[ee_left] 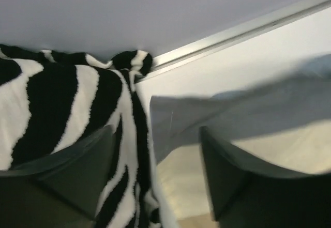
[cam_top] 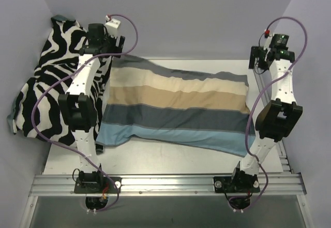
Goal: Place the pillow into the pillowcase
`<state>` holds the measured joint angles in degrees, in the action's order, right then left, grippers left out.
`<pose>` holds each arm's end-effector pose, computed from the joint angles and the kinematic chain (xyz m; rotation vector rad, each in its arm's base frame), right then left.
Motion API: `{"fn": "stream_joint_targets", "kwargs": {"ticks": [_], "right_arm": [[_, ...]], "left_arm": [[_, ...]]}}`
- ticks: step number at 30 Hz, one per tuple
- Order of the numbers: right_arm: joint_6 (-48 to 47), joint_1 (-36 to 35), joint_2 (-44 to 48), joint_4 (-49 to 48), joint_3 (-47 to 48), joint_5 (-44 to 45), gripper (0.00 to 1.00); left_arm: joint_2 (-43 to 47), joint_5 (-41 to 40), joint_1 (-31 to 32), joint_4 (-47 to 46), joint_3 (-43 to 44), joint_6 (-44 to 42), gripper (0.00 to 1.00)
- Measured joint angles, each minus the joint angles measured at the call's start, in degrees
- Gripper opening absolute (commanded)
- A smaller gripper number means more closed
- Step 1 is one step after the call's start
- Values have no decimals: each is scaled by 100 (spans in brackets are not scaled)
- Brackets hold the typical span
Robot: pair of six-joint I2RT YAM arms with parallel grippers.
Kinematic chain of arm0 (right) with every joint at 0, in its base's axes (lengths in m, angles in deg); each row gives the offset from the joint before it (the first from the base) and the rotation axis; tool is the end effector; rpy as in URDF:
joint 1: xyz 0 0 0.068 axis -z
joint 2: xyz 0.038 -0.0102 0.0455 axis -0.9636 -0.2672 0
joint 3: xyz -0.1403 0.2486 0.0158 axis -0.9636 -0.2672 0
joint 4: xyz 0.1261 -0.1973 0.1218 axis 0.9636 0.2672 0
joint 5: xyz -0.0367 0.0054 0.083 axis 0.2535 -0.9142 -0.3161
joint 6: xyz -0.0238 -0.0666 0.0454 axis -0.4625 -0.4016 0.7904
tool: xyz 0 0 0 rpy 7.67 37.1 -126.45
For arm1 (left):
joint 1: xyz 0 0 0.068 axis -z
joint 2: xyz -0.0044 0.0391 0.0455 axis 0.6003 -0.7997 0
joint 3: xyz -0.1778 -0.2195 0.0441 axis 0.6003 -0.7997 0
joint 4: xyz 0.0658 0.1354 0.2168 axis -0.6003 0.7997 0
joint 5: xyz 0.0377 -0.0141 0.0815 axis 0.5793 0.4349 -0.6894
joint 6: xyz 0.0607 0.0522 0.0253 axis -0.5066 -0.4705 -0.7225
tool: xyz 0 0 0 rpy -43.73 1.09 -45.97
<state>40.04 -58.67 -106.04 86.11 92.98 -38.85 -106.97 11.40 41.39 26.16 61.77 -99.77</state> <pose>0.4712 -0.1266 0.3752 0.0673 2.0537 -0.1738 0.5212 -0.0503 0.3585 0.4303 1.9555 -0.0019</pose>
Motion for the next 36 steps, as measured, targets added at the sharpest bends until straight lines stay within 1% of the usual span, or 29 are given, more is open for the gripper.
{"fn": "stream_joint_targets", "kwargs": {"ticks": [2, 3, 5, 6, 9, 13, 16, 19, 23, 26, 30, 33, 36], "right_arm": [[-168, -26, -227, 155, 33, 258, 100], [-247, -22, -201, 306, -85, 330, 100], [-431, -11, 103, 564, -398, 356, 100], [-511, -11, 295, 728, -527, 291, 100], [-778, 24, 1093, 1255, -909, -98, 100], [-1082, -129, 2396, 1993, -1582, -780, 100], [-1196, -291, 3281, 2496, -2374, -1443, 100], [-1193, -310, 3875, 2817, -3303, -1930, 100], [-1086, -339, 4319, 3029, -4363, -2277, 100], [-1023, -391, 4631, 3032, -5036, -2306, 100], [-951, -498, 4918, 2962, -5141, -2302, 100], [-918, -566, 5021, 2900, -5141, -2302, 100], [-909, -616, 5027, 2839, -5141, -2299, 100]], "left_arm": [[-568, -225, -37, 531, 802, 13, 98], [-629, -326, -59, 822, 927, 24, 97], [-476, -415, -98, 1250, 859, 31, 97], [-293, -426, -120, 1373, 693, 28, 98], [568, -258, -151, 1759, -138, 39, 98], [2120, 162, -116, 1930, -1690, 39, 97], [3056, 310, 59, 2070, -2581, 153, 97], [3659, 428, 356, 2170, -3314, 306, 97], [4170, 667, 485, 2210, -4345, 463, 97], [4404, 713, 507, 2295, -5095, 509, 97], [4664, 739, 553, 2341, -5904, 505, 97], [4843, 739, 573, 2354, -6116, 505, 98], [5031, 717, 608, 2306, -6124, 505, 97]]}}
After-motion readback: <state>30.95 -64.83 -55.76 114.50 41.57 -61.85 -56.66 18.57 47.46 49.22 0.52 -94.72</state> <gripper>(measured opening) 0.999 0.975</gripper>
